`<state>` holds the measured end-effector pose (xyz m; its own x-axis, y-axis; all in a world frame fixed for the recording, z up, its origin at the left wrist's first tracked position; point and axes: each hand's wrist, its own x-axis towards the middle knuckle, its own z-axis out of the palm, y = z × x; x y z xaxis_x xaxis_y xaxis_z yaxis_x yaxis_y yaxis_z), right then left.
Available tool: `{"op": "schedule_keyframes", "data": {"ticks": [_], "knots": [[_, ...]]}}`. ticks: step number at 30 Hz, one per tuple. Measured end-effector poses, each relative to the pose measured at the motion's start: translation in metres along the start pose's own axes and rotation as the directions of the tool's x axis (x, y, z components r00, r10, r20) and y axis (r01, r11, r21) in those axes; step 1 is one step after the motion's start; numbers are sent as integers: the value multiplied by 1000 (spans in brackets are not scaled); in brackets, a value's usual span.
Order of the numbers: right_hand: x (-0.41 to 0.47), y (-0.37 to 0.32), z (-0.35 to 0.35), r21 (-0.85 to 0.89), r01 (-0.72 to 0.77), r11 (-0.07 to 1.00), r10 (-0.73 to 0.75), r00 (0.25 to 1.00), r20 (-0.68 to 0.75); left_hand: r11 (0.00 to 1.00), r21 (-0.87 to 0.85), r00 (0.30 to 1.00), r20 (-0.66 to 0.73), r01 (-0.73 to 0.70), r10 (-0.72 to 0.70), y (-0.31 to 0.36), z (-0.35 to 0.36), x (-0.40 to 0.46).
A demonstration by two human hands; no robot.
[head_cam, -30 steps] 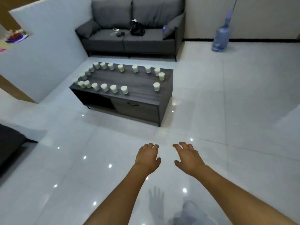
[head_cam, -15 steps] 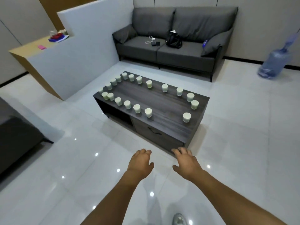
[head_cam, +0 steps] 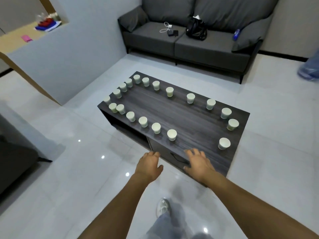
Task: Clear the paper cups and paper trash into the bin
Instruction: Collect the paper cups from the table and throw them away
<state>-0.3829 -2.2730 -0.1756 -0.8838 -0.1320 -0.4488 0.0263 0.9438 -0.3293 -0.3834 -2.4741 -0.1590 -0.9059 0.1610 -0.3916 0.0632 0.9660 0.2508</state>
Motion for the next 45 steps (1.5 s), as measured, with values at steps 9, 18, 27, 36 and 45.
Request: {"op": "schedule_keyframes", "data": {"ticks": [9,18,27,36,45], "knots": [[116,-31,-21,51,-99,994,96,994,62,999,34,994,106,-42,38,-49,-50,129],[242,-21,-43,47,-158,986,148,974,171,1000,-4,988,156,-11,11,-67,-64,253],[336,-4,-5,85,-253,964,231,950,210,1000,1,945,327,21,-20,-98,-25,359],[393,-4,50,128,-384,914,341,900,270,980,83,941,303,-184,151,-122,36,439],[432,-5,107,140,-473,870,422,861,284,907,168,844,462,-386,274,-154,91,470]]}}
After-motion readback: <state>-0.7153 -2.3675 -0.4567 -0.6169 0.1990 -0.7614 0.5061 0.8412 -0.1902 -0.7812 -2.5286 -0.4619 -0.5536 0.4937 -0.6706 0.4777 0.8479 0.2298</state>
